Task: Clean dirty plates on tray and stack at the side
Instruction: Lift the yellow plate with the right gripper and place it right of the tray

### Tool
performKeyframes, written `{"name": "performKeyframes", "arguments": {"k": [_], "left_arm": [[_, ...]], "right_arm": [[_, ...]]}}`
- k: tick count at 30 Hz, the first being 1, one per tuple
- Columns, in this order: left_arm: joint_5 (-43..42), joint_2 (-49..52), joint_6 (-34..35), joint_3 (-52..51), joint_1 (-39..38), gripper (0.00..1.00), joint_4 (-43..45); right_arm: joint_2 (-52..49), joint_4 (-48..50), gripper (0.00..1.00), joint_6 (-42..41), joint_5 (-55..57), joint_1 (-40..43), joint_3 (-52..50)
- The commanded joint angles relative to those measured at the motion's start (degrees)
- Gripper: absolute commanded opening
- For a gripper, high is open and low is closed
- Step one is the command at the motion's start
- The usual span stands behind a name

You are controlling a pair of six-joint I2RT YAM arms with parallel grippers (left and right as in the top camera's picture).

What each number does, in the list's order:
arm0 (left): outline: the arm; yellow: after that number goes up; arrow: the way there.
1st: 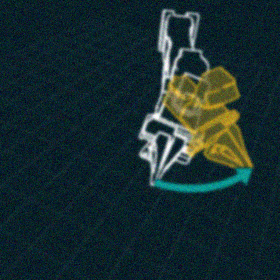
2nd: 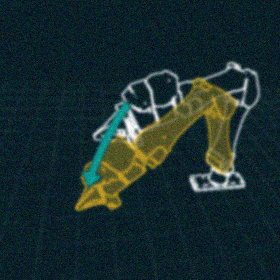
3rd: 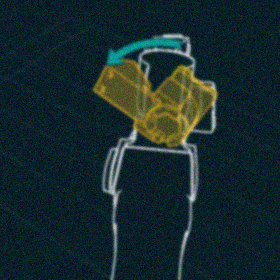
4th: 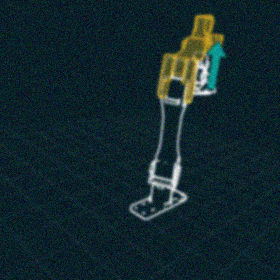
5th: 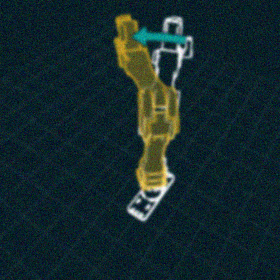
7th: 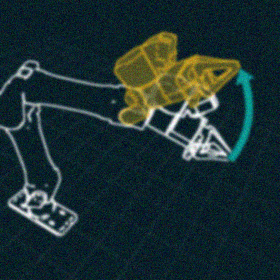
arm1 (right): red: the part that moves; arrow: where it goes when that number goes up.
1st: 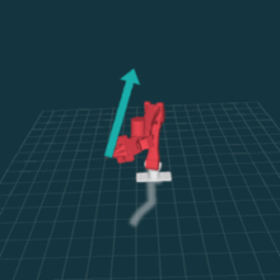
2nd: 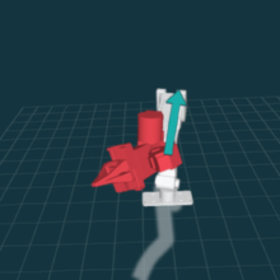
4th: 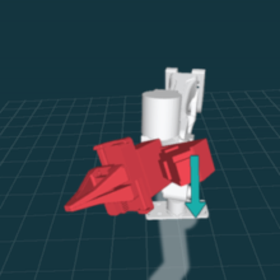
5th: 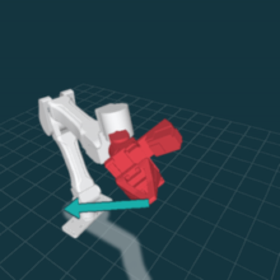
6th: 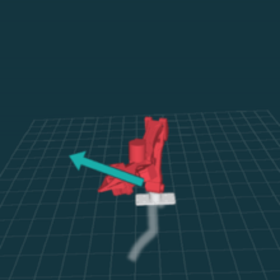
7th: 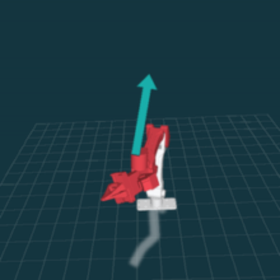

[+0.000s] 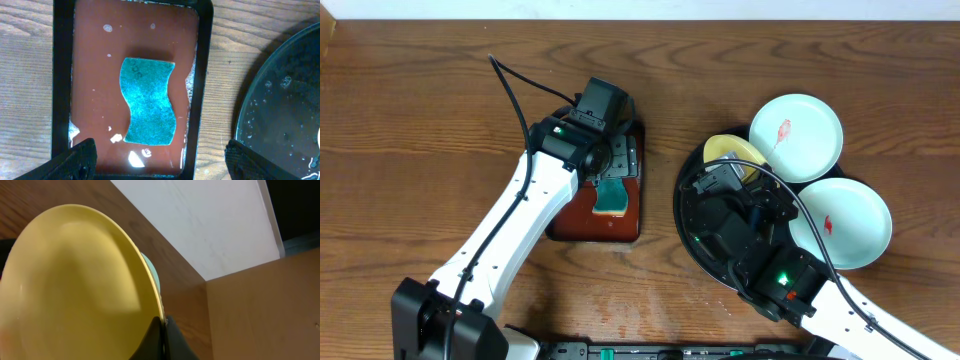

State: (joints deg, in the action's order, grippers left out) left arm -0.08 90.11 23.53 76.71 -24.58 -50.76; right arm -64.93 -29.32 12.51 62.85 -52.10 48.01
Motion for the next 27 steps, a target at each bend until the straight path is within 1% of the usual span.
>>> {"name": "performKeyframes", "arguments": {"k": [1, 5, 8, 10, 11, 12, 14, 15, 17, 20, 21, 23, 24, 25, 27], "left_arm": [[0.0, -0.5, -0.5, 0.4, 0.1, 0.82, -0.2], [0.0, -0.5, -0.5, 0.4, 0.1, 0.82, -0.2], [0.0, -0.5, -0.5, 0.4, 0.1, 0.82, -0.2], [0.0, -0.5, -0.5, 0.4, 0.1, 0.82, -0.2], [0.0, -0.5, -0.5, 0.4, 0.1, 0.82, -0.2], [0.0, -0.5, -0.5, 0.4, 0.1, 0.83, -0.2], [0.0, -0.5, -0.5, 0.4, 0.1, 0.82, -0.2], [0.0, -0.5, -0.5, 0.4, 0.1, 0.82, -0.2], [0.0, -0.5, -0.5, 0.4, 0.1, 0.82, -0.2], [0.0, -0.5, -0.5, 0.4, 0.1, 0.82, -0.2], [0.0, -0.5, -0.5, 0.4, 0.1, 0.83, -0.2], [0.0, -0.5, -0.5, 0.4, 0.1, 0.83, -0.2], [0.0, -0.5, -0.5, 0.4, 0.1, 0.83, -0.2], [0.0, -0.5, -0.5, 0.4, 0.1, 0.82, -0.2], [0.0, -0.5, -0.5, 0.4, 0.1, 0.82, -0.2]], "right_arm": [[-0.8, 0.2, 0.01, -2.9, 1.8, 0.7, 1.0], [-1.7, 0.2, 0.01, -7.8, 1.8, 4.8, 1.0], [-1.7, 0.2, 0.01, -14.9, -1.7, 10.4, 1.1], [-1.4, 0.1, 0.01, -22.4, -6.8, 15.7, 1.1], [-1.1, 0.0, 0.01, -26.3, -11.3, 19.0, 1.2], [-0.7, 0.0, 0.01, -29.1, -18.1, 22.7, 1.4], [0.2, 0.5, 0.01, -32.2, -36.3, 31.6, 2.2], [0.5, 1.4, 0.01, -32.2, -43.9, 35.3, 2.4], [1.0, 3.1, 0.01, -32.2, -61.9, 45.4, 2.9], [0.9, 3.7, 0.01, -32.2, -77.4, 59.1, 3.4], [0.8, 3.6, 0.01, -32.2, -78.8, 63.4, 3.4], [0.4, 3.4, 0.01, -32.2, -77.0, 71.5, 3.4], [-0.3, 3.5, 0.01, -32.6, -74.5, 75.7, 3.4], [-0.8, 3.5, 0.01, -33.5, -72.4, 78.1, 3.4], [-3.1, 3.7, 0.01, -37.1, -65.4, 84.4, 3.3]]}}
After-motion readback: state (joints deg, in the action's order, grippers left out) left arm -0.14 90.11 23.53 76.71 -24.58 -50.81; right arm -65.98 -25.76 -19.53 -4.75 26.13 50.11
